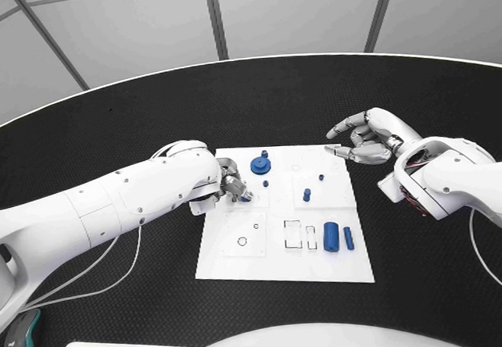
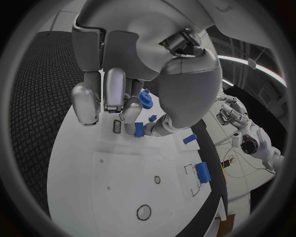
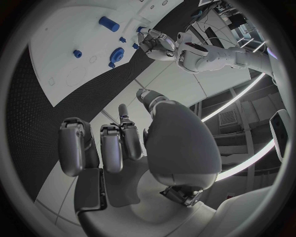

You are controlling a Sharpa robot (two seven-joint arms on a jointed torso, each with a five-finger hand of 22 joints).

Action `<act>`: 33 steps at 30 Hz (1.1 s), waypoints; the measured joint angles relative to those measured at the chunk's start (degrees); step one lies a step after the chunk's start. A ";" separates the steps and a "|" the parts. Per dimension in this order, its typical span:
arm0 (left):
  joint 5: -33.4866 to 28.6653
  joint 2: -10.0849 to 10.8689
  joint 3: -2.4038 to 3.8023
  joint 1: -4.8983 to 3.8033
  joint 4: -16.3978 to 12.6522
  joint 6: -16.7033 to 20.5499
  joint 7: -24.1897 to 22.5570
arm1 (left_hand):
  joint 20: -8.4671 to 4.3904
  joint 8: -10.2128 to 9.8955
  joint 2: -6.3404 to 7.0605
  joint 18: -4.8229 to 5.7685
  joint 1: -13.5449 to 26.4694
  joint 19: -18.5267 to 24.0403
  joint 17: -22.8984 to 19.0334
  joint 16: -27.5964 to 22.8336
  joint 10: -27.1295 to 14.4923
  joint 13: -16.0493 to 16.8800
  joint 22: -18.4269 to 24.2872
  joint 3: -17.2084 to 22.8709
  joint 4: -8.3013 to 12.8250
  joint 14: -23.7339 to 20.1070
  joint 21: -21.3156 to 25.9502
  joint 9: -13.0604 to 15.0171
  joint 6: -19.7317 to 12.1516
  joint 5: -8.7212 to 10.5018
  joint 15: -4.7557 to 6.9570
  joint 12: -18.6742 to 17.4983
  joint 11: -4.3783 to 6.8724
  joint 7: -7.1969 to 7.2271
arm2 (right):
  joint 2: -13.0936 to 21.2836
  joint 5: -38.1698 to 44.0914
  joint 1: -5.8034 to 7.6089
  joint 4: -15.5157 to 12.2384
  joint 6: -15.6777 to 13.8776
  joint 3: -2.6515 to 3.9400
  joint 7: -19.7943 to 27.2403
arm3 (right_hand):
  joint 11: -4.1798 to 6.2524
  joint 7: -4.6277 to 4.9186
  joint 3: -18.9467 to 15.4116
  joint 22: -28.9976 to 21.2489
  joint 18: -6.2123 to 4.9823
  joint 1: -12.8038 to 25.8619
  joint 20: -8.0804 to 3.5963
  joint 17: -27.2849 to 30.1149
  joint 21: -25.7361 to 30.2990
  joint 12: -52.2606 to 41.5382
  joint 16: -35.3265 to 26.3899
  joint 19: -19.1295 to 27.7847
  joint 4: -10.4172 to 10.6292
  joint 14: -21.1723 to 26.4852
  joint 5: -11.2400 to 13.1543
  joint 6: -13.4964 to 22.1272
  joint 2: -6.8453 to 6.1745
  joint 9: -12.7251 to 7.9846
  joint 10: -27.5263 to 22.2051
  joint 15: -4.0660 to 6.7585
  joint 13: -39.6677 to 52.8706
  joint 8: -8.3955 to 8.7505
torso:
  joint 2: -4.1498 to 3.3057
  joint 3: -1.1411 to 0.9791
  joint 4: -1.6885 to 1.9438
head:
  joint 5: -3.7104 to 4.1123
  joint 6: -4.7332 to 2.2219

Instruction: Assemble the parts on the task board

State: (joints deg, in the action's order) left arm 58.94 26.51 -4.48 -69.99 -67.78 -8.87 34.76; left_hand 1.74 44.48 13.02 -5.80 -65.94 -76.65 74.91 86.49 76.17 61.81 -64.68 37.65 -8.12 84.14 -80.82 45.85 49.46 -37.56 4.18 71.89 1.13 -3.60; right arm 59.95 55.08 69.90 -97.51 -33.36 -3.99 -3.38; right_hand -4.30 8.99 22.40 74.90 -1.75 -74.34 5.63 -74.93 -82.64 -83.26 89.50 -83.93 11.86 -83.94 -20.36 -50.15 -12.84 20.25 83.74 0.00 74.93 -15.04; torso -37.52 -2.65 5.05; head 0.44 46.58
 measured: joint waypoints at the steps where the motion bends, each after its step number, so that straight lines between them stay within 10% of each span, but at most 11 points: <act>1: -0.02 -0.09 0.00 0.00 0.08 -0.10 0.02 | 0.00 0.15 0.00 0.00 0.00 0.00 0.00 0.00 0.00 0.00 0.00 0.00 0.00 0.00 0.00 0.01 0.00 0.00 0.00 0.00 0.00 0.00 | 0.00 0.00 0.00 0.00 0.00 0.00 0.00 | 0.00 0.00 0.00 0.00 -0.01 0.00 0.00 0.00 0.00 0.00 0.00 0.00 0.00 0.00 0.00 0.00 0.00 0.00 0.00 0.00 0.00 0.00 | 0.00 0.00 0.01 | -0.01 0.01; 33: -1.45 -2.05 0.01 0.00 2.83 -0.13 1.09 | 0.00 -0.04 -0.07 0.00 -0.08 0.00 0.00 0.00 0.30 -0.55 -0.06 -0.01 0.01 0.00 -0.21 -0.26 0.44 0.18 0.00 0.00 -0.33 -0.40 | -0.12 0.00 -0.01 0.10 0.06 0.00 0.01 | 0.00 0.00 0.00 0.00 0.00 0.00 0.00 0.02 0.00 0.00 0.00 0.00 0.00 0.00 0.00 0.00 0.00 0.01 0.00 0.00 -0.01 0.00 | -0.02 -0.03 -0.01 | -0.14 0.25</act>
State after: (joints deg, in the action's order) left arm 57.49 24.46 -4.48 -69.99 -64.95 -9.00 35.85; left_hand 1.74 44.45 12.95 -5.80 -66.03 -76.65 74.91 86.49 76.47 61.26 -64.74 37.64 -8.11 84.15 -81.03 45.59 49.90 -37.37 4.18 71.89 0.80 -4.00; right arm 59.84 55.08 69.90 -97.41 -33.29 -3.99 -3.37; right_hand -4.31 8.99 22.40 74.90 -1.75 -74.34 5.63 -74.91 -82.64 -83.25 89.50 -83.93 11.85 -83.94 -20.36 -50.15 -12.84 20.26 83.74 0.00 74.91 -15.04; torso -37.54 -2.68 5.04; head 0.30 46.83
